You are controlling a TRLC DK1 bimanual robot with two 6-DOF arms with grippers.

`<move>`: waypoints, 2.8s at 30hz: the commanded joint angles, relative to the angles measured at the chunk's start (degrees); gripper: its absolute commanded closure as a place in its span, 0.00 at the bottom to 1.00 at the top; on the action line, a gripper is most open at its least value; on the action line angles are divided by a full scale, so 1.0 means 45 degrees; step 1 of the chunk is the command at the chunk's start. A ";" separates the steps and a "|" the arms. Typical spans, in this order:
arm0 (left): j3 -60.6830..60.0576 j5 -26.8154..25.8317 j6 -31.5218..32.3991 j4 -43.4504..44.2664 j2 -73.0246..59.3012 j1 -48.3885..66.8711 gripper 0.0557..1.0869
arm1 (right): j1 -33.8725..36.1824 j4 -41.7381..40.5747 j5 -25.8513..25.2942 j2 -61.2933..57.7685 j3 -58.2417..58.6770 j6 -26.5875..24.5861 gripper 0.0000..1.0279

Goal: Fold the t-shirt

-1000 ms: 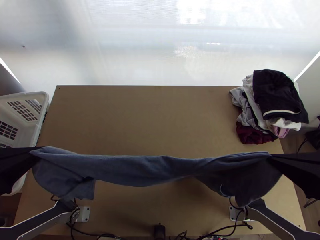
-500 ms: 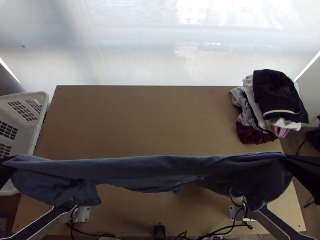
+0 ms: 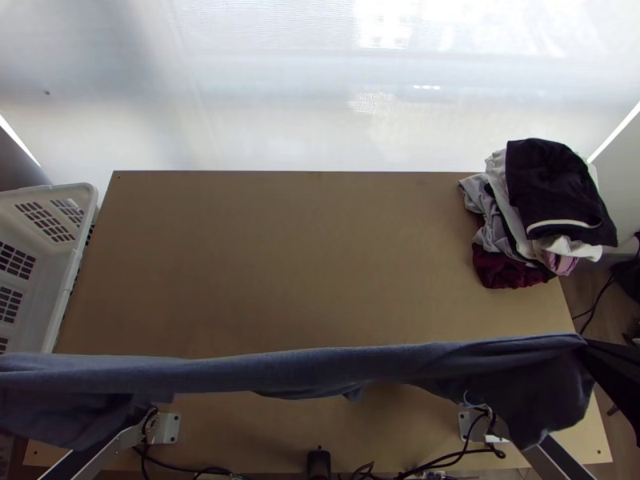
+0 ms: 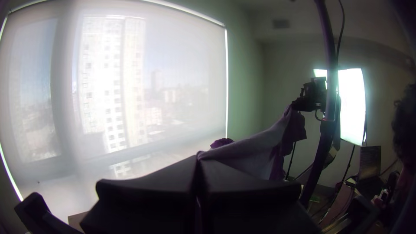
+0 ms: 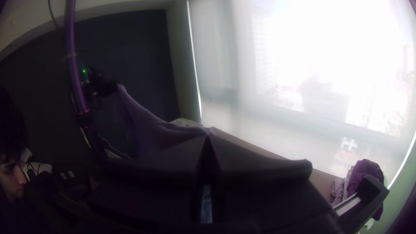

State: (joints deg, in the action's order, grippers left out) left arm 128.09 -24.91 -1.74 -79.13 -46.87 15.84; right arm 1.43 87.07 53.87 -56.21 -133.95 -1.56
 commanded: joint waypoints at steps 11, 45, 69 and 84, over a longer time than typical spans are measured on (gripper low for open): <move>-0.6746 0.0085 -0.1762 0.2136 0.1842 -0.0374 0.96 | 0.0248 -0.1067 -0.0232 0.0595 0.4122 -0.1879 0.97; -1.2391 -0.3489 -0.3462 0.9187 -0.4564 -0.5179 0.96 | -0.0025 -0.9016 -0.0877 -0.3233 1.0763 -0.2114 0.97; -0.7996 -0.2864 -0.2876 1.0652 -1.2103 -0.4398 0.96 | -0.0181 -1.3508 -0.4373 -0.9190 0.9650 -0.2621 0.97; -0.5340 -0.1711 -0.2758 1.0710 -1.5775 -0.3851 0.96 | -0.0045 -1.4270 -0.6111 -1.2647 0.7638 -0.3188 0.97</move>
State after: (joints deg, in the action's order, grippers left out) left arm 100.07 -34.24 -14.94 -31.07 -111.92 -2.55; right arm 0.86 23.55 29.04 -106.56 -94.76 -15.40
